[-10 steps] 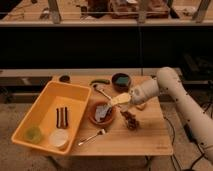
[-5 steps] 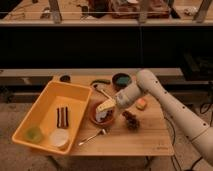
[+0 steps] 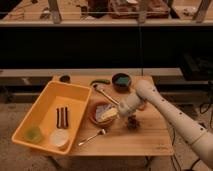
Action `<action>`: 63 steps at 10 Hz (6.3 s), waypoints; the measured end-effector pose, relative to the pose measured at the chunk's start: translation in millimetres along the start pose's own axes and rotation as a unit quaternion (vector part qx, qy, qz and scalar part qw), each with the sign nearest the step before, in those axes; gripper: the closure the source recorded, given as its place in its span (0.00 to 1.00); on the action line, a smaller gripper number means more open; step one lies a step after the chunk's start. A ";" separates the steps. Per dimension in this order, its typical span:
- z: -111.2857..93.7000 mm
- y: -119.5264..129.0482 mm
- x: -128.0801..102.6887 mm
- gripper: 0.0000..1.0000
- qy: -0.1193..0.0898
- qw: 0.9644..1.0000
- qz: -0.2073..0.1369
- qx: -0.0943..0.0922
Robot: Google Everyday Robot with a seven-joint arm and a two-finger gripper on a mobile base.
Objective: Place fork in plastic cup
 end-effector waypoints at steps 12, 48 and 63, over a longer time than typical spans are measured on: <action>25.1 0.4 16.4 0.20 0.122 0.993 -0.012 0.001; 44.5 33.5 10.9 0.63 0.094 0.993 -0.015 -0.065; 60.7 31.1 16.9 0.63 0.076 0.994 -0.028 -0.070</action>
